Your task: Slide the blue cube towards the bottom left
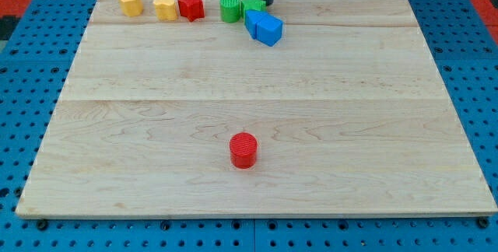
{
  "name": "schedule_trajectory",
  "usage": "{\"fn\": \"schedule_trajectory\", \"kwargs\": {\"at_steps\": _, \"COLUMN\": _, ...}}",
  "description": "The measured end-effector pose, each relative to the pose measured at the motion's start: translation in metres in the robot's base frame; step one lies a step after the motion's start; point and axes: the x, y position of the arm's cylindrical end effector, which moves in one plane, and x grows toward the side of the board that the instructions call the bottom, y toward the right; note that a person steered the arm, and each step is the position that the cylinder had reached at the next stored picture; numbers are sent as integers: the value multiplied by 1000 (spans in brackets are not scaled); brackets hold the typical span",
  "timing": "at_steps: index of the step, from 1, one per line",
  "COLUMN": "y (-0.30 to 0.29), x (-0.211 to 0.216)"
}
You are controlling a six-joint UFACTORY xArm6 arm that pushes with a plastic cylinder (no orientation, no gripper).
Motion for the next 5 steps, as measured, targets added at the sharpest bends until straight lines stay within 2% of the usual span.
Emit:
{"fn": "schedule_trajectory", "kwargs": {"at_steps": 3, "y": -5, "x": 149}}
{"fn": "schedule_trajectory", "kwargs": {"at_steps": 4, "y": 4, "x": 95}}
{"fn": "schedule_trajectory", "kwargs": {"at_steps": 5, "y": 64, "x": 146}}
